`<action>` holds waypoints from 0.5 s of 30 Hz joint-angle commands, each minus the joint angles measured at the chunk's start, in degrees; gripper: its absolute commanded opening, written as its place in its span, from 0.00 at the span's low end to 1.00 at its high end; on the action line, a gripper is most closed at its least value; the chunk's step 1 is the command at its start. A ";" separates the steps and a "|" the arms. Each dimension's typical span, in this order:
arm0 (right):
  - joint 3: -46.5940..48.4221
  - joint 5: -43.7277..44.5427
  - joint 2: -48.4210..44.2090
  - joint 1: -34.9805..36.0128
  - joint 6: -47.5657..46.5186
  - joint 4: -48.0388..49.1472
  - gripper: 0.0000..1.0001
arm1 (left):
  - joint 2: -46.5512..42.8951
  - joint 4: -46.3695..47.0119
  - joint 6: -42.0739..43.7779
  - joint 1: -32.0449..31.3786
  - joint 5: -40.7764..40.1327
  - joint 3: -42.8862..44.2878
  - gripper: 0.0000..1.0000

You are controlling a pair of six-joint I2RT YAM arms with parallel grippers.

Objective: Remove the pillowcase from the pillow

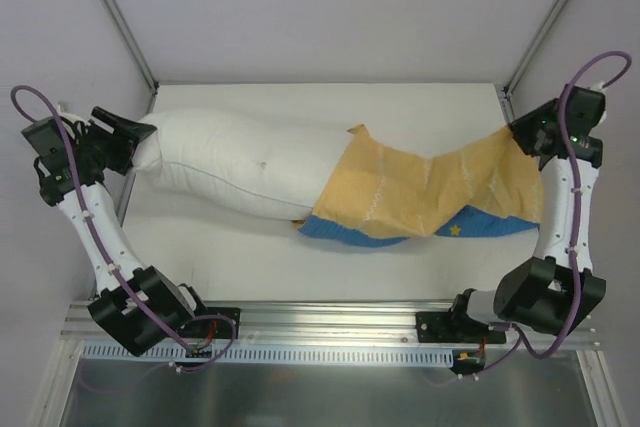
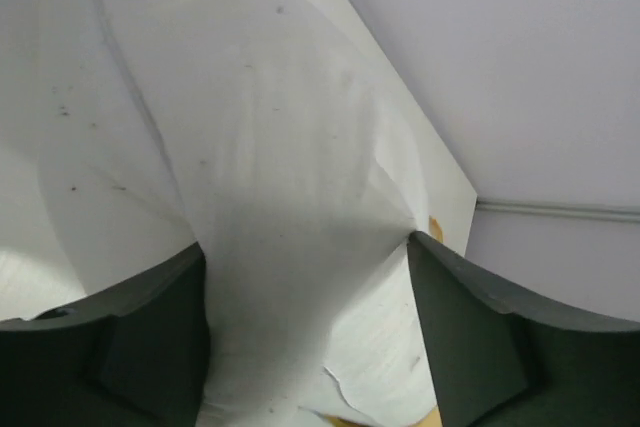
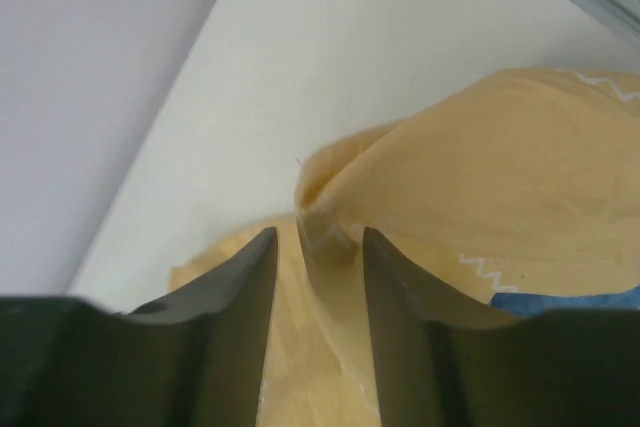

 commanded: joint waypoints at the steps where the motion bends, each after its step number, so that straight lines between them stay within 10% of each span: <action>1: -4.57 2.15 -2.20 5.67 -2.96 3.48 0.49 | -8.72 4.39 1.53 -5.61 1.52 -4.43 0.75; 2: -5.20 2.41 -1.76 7.50 -3.41 2.96 0.61 | -10.14 4.30 2.23 -6.76 0.63 -5.41 0.98; 6: -7.66 7.15 -2.63 9.54 -5.87 -0.29 0.93 | -14.01 0.20 7.66 -9.05 -3.24 -5.78 0.99; 15: -12.24 15.23 -13.79 9.81 -10.88 -4.25 0.97 | -16.92 -10.81 14.01 -11.78 -29.58 -1.03 0.99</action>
